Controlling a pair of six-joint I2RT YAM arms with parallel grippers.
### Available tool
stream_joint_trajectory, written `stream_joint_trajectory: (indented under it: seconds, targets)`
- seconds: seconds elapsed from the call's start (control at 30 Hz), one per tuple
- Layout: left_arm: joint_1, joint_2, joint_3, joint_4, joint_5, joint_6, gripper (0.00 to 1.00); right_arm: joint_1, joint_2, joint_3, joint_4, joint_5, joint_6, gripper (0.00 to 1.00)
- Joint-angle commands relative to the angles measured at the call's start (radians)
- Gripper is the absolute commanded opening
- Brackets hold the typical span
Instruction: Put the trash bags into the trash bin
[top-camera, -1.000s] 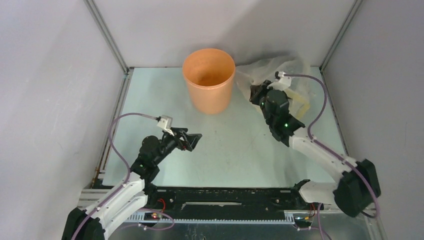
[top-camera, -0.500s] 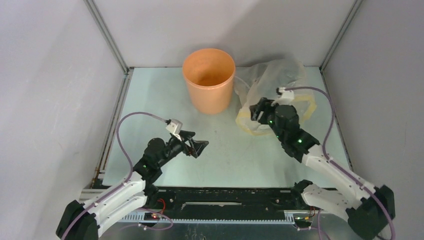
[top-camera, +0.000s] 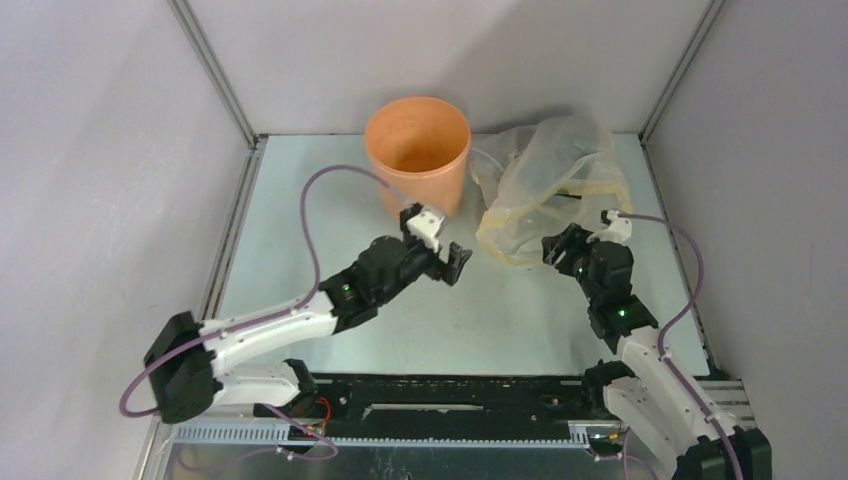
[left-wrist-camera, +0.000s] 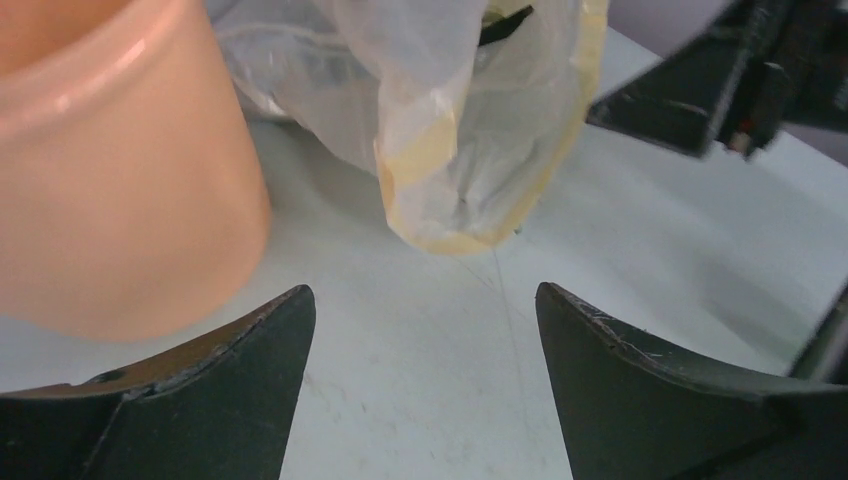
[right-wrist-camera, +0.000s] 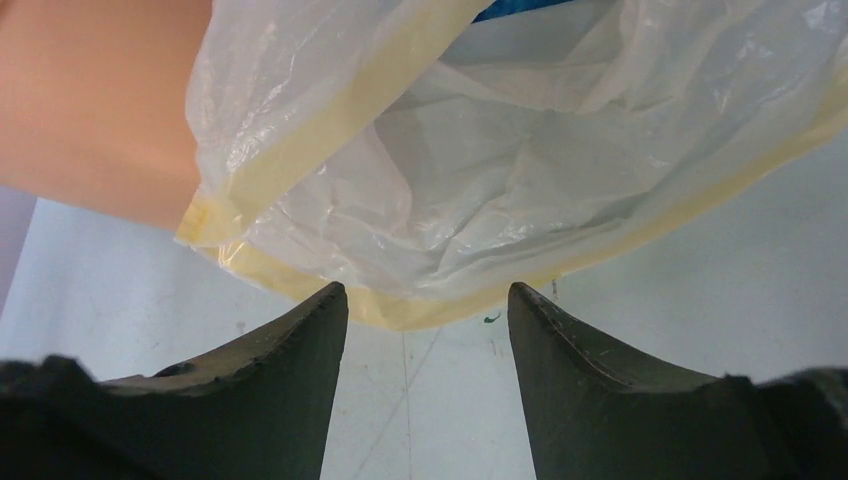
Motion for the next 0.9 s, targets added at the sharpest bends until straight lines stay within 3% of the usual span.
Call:
stream_joint_trajectory:
  seconds: [0.0,0.13,0.33,0.6,0.73,0.8,0.87]
  targets:
    - [-0.008,0.183,0.208,-0.085,-0.029,0.178,0.91,-0.021,-0.122,-0.051,0.075,0.042,0.020,0.63]
    - [-0.006,0.334,0.356,-0.122,0.054,0.233,0.98,-0.042,-0.271,-0.105,0.049,0.096,0.012,0.61]
    - [-0.006,0.578,0.613,-0.248,-0.056,0.282,1.00,-0.048,-0.412,-0.168,0.051,0.153,0.030,0.60]
    - [0.004,0.777,0.825,-0.324,-0.179,0.339,1.00,-0.048,-0.370,-0.167,0.057,0.143,0.048,0.61]
    - [0.028,0.834,0.878,-0.341,-0.146,0.307,1.00,-0.048,-0.340,-0.164,0.067,0.136,0.052,0.61]
    - [0.048,0.855,0.897,-0.348,-0.093,0.275,0.85,-0.048,-0.339,-0.164,0.067,0.138,0.049,0.61]
    - [0.070,0.857,0.907,-0.358,-0.042,0.246,0.53,-0.048,-0.337,-0.165,0.067,0.141,0.044,0.61]
